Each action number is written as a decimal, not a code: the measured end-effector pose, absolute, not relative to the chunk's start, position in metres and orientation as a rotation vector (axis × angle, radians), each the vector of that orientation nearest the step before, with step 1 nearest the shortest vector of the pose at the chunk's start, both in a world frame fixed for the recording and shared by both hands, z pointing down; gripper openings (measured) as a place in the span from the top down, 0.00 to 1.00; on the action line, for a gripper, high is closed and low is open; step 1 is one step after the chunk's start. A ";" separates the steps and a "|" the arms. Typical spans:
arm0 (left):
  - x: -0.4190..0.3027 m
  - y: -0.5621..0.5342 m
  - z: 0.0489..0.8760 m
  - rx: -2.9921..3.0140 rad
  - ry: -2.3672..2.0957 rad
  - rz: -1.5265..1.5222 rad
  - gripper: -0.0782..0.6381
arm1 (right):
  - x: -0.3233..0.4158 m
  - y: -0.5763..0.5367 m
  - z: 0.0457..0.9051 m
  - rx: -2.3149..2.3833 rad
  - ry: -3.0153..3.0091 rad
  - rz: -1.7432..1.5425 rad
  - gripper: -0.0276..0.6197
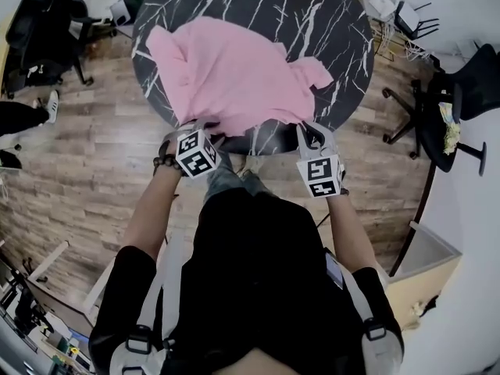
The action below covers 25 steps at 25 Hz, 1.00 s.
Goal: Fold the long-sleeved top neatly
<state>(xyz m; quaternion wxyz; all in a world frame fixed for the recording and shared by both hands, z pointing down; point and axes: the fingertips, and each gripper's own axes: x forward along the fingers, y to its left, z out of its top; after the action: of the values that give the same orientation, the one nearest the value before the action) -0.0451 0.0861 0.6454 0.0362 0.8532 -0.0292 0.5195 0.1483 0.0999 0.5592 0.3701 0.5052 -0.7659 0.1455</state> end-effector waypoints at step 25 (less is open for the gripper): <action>-0.085 0.057 0.501 2.698 -0.781 1.246 0.86 | 0.141 0.095 0.494 1.282 -2.124 0.166 0.92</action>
<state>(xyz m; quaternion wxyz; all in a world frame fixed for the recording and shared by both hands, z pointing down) -0.0850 0.0566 0.5009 0.0343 0.8775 -0.2540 0.4053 0.1415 0.0954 0.4945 0.3216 0.4882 -0.8089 0.0634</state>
